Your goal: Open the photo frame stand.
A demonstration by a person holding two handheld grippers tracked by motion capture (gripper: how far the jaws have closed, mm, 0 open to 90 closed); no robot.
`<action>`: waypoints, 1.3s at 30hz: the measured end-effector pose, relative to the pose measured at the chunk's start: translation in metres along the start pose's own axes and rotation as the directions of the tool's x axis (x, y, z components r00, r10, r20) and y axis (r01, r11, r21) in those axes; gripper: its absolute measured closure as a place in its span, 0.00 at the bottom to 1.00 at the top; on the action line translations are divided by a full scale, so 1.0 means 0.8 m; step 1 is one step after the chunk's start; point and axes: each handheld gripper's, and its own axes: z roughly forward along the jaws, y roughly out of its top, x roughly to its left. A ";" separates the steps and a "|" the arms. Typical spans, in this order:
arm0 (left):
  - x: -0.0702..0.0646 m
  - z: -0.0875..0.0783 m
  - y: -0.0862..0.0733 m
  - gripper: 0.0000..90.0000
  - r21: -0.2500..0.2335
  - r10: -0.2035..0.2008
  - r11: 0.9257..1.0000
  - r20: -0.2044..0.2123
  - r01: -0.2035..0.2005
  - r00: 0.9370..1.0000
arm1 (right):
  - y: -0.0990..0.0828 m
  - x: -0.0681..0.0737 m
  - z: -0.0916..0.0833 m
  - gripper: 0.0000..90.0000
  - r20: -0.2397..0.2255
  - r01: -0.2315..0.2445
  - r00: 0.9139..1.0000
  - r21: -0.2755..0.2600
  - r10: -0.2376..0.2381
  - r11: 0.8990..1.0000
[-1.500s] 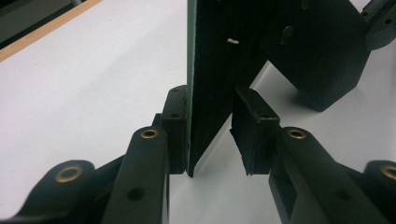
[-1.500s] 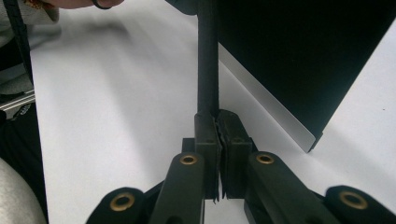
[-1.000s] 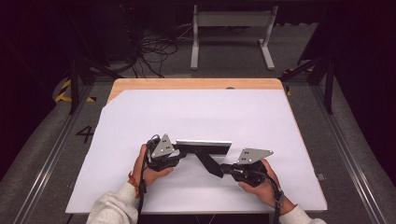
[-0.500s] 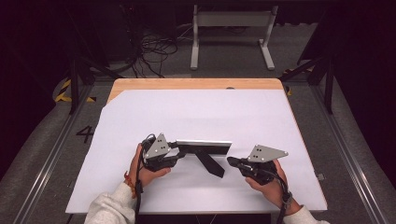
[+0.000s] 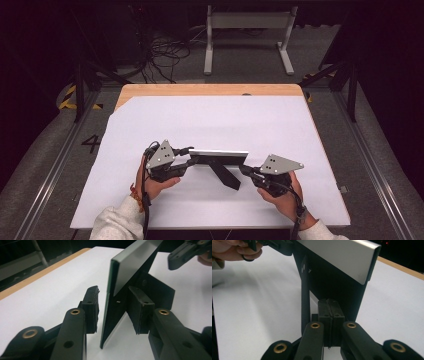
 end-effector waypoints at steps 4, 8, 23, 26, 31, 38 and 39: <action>-0.001 0.001 0.002 0.70 -0.002 -0.002 1.000 0.009 0.002 1.000 | 0.000 -0.001 0.001 1.00 0.021 -0.002 1.000 0.000 0.002 1.000; -0.002 0.004 0.003 0.71 0.001 -0.002 1.000 0.022 0.002 1.000 | -0.001 -0.004 0.002 1.00 0.032 -0.007 0.999 0.000 0.007 1.000; -0.004 -0.001 0.004 0.79 0.016 0.008 1.000 0.022 -0.008 1.000 | -0.001 -0.016 0.005 1.00 0.086 -0.048 0.995 -0.020 0.049 0.999; -0.007 -0.002 0.005 0.82 0.021 0.020 1.000 0.029 -0.020 0.999 | 0.001 -0.017 0.007 1.00 0.099 -0.045 0.994 -0.018 0.047 0.999; -0.011 -0.004 0.006 0.84 0.026 0.026 0.999 0.035 -0.027 0.999 | 0.002 -0.020 0.010 1.00 0.110 -0.049 0.993 -0.017 0.051 0.999; -0.019 -0.004 0.007 0.88 0.028 0.040 0.999 0.048 -0.041 0.998 | 0.006 -0.025 0.022 1.00 0.121 -0.057 0.991 -0.024 0.060 0.998; -0.020 -0.004 0.008 0.89 0.031 0.043 0.999 0.047 -0.044 0.998 | 0.007 -0.025 0.023 1.00 0.123 -0.057 0.991 -0.025 0.060 0.998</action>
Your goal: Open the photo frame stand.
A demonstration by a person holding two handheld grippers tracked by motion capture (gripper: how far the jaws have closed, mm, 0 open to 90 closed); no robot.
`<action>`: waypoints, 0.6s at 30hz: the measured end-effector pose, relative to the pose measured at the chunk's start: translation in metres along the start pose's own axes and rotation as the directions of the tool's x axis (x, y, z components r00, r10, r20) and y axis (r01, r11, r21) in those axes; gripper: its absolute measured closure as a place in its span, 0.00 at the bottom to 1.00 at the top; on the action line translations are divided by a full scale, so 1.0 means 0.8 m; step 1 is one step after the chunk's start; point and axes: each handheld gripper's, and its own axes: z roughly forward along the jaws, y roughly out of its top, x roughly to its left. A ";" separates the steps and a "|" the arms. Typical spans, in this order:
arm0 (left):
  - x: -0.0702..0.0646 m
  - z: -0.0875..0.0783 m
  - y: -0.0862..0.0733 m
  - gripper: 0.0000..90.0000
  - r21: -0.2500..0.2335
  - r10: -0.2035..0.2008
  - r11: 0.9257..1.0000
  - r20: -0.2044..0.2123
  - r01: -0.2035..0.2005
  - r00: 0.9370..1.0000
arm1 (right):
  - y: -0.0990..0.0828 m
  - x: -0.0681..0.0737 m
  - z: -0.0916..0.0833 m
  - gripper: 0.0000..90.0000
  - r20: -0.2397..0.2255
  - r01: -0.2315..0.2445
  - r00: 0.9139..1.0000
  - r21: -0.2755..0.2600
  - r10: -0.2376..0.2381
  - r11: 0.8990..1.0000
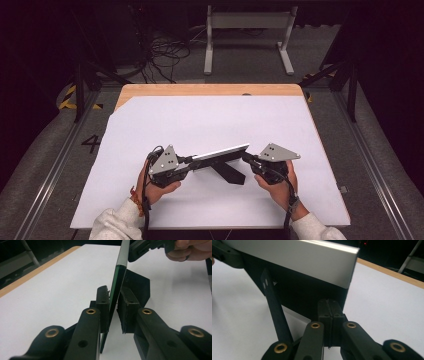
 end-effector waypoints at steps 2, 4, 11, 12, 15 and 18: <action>-0.002 0.001 0.001 0.90 0.001 0.005 1.000 -0.002 -0.005 1.000 | 0.002 0.000 0.004 1.00 0.001 -0.006 1.000 -0.004 0.006 1.000; -0.006 0.002 0.002 0.90 0.004 0.012 1.000 -0.006 -0.012 1.000 | 0.004 0.001 0.006 1.00 -0.001 -0.014 1.000 -0.008 0.014 1.000; -0.011 0.003 0.003 0.92 0.007 0.018 1.000 -0.001 -0.018 1.000 | 0.013 0.010 0.008 1.00 -0.038 0.004 0.999 -0.033 -0.005 0.999; -0.013 0.004 0.004 0.92 0.009 0.025 1.000 -0.002 -0.025 1.000 | 0.014 0.011 0.008 1.00 -0.042 0.011 0.999 -0.036 -0.012 0.999; -0.015 0.006 0.004 0.92 0.014 0.023 1.000 -0.003 -0.023 1.000 | 0.016 0.013 0.010 1.00 -0.042 0.011 0.999 -0.038 -0.012 0.999; -0.015 0.008 0.004 0.91 0.018 0.017 1.000 -0.003 -0.016 1.000 | 0.017 0.014 0.009 1.00 -0.042 0.011 0.999 -0.038 -0.012 0.999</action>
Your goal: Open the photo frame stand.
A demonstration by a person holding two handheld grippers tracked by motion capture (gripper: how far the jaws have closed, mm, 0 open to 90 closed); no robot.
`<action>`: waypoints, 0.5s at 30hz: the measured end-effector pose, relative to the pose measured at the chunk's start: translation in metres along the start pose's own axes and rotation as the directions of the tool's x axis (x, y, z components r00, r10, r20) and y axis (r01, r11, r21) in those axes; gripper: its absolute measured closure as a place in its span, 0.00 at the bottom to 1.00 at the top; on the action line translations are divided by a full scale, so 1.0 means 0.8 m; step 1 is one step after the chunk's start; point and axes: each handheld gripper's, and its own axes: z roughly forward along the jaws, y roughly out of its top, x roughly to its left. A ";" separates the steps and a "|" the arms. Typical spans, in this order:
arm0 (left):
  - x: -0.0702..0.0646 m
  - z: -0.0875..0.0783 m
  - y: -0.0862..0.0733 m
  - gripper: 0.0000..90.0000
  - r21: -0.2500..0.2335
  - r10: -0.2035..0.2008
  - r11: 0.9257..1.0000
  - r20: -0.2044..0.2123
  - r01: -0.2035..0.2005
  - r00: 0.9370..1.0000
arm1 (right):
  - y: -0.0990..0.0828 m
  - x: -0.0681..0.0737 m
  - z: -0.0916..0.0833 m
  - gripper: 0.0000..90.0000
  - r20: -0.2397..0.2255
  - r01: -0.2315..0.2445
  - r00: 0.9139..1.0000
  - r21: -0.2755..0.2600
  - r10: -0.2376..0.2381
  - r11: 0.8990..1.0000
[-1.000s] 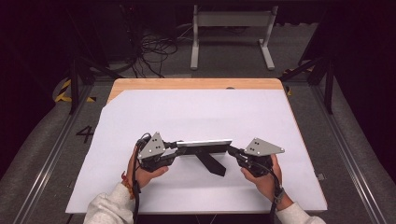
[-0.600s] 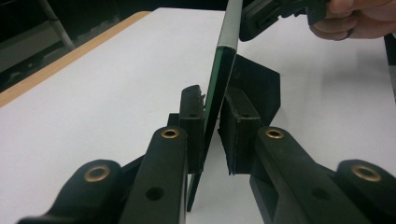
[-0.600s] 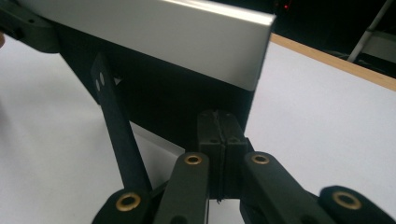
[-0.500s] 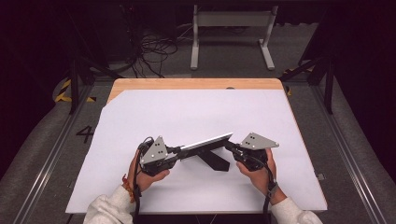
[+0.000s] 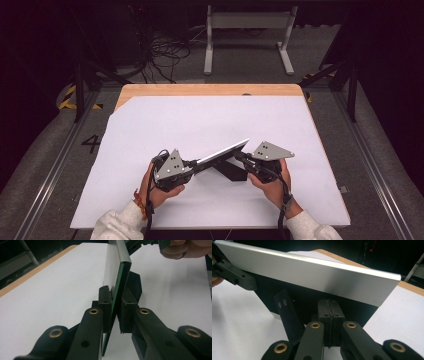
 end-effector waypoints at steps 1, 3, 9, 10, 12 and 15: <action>0.000 0.001 0.000 0.91 0.002 0.000 1.000 0.001 0.000 1.000 | 0.000 0.000 0.000 1.00 0.000 0.000 1.000 -0.001 0.000 1.000; -0.001 0.002 0.000 0.91 -0.001 0.002 1.000 0.001 -0.002 1.000 | 0.002 -0.001 -0.001 1.00 0.003 -0.001 1.000 -0.003 0.001 1.000; -0.006 0.005 0.002 0.90 0.000 0.009 1.000 0.009 -0.009 1.000 | 0.003 -0.005 0.002 1.00 0.007 -0.018 1.000 -0.002 0.018 1.000; -0.007 0.006 0.002 0.90 0.001 0.010 1.000 0.008 -0.010 1.000 | 0.003 -0.006 0.003 1.00 0.006 -0.022 1.000 -0.004 0.022 1.000; -0.008 0.006 0.003 0.89 0.004 0.015 1.000 0.007 -0.015 1.000 | 0.004 -0.005 0.004 1.00 0.013 -0.024 1.000 -0.002 0.024 1.000; -0.012 0.007 0.005 0.88 0.006 0.013 1.000 0.007 -0.013 1.000 | 0.005 -0.006 0.007 1.00 0.016 -0.028 0.999 -0.001 0.028 1.000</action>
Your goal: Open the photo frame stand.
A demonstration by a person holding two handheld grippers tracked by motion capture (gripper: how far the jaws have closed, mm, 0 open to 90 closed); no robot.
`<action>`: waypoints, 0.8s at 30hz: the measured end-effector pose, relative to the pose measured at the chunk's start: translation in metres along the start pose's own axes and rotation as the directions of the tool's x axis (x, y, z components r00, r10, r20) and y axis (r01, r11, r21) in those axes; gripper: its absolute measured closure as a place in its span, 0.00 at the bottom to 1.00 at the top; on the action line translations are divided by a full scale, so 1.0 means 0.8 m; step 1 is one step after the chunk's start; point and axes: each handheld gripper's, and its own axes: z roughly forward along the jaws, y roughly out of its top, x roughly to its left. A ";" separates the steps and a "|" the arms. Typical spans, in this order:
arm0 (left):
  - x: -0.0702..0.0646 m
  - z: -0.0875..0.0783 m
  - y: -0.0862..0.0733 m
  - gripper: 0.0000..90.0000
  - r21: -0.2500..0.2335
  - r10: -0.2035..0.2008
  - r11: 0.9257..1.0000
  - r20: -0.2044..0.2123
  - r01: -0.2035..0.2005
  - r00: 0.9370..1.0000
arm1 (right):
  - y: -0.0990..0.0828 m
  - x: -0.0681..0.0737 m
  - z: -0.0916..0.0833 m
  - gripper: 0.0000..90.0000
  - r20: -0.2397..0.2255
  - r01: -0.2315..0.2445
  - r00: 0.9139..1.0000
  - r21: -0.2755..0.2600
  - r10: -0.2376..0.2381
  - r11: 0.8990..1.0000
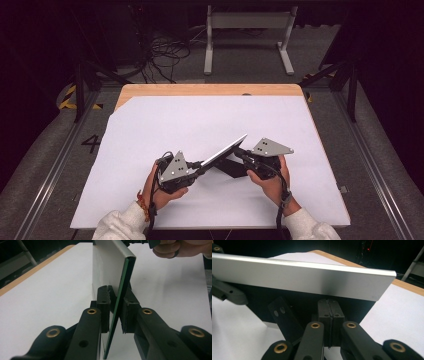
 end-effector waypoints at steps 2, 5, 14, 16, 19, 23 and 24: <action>-0.002 0.000 0.001 0.88 0.002 0.000 1.000 0.001 0.000 1.000 | 0.001 -0.001 0.001 1.00 -0.003 0.002 1.000 0.002 -0.002 1.000; -0.004 0.002 0.003 0.86 0.004 -0.002 1.000 0.001 0.002 1.000 | 0.002 -0.003 0.003 1.00 -0.010 0.004 1.000 0.007 -0.004 1.000; -0.010 0.001 0.007 0.84 0.020 0.025 0.999 0.000 -0.025 1.000 | 0.003 -0.003 0.007 1.00 -0.002 0.000 1.000 0.006 0.000 1.000; -0.009 -0.006 0.007 0.84 0.011 0.040 0.999 0.010 -0.040 0.999 | 0.003 -0.003 0.005 1.00 -0.001 0.002 1.000 0.003 -0.002 1.000; -0.009 -0.017 0.008 0.86 0.003 0.053 0.999 0.009 -0.053 0.999 | 0.001 -0.005 0.002 1.00 -0.005 -0.006 1.000 0.000 0.006 1.000; -0.011 -0.022 0.007 0.90 -0.005 0.046 0.999 0.015 -0.046 0.999 | 0.001 -0.002 -0.001 1.00 -0.014 -0.001 1.000 -0.004 0.001 1.000; -0.011 -0.021 0.007 0.90 -0.006 0.042 0.999 0.019 -0.042 0.999 | 0.002 -0.001 -0.001 1.00 -0.018 0.001 1.000 -0.005 -0.001 1.000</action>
